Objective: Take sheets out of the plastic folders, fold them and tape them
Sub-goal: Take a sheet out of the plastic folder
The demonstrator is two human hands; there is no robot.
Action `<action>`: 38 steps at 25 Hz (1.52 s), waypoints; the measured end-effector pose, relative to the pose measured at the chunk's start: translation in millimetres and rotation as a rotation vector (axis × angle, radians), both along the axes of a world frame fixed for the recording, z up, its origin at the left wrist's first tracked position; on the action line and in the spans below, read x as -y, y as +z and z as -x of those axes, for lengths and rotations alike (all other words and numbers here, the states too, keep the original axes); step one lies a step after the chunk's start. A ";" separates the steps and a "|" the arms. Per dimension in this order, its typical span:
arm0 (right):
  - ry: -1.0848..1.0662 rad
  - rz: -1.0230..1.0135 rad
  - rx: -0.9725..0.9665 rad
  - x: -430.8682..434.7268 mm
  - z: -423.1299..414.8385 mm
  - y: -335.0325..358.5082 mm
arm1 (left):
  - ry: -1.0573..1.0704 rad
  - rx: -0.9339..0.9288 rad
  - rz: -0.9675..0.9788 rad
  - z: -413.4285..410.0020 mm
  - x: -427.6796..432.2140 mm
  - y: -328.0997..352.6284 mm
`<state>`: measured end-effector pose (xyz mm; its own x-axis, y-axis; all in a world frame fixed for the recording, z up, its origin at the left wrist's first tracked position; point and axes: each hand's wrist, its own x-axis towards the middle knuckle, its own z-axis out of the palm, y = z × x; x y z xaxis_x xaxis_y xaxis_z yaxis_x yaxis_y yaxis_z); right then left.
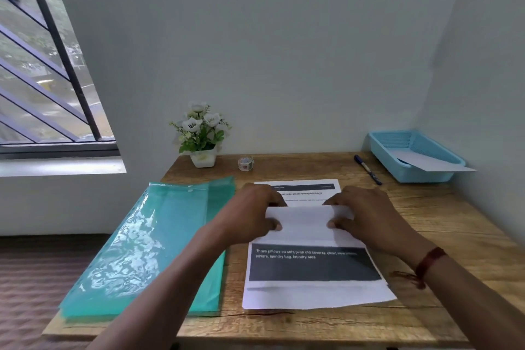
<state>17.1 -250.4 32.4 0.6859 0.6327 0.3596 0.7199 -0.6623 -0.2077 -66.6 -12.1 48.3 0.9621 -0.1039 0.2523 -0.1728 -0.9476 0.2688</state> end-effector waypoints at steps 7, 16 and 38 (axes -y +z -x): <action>-0.005 0.060 0.083 -4.6 26.5 -5.6 | -0.023 -0.005 -0.179 12.6 14.3 -12.7; 0.016 0.276 -0.119 0.1 64.3 -52.2 | 0.003 -0.139 -0.349 47.1 35.8 -54.2; -0.077 0.402 -0.319 0.1 75.0 -43.1 | 0.155 -0.377 -0.131 62.7 43.5 -64.1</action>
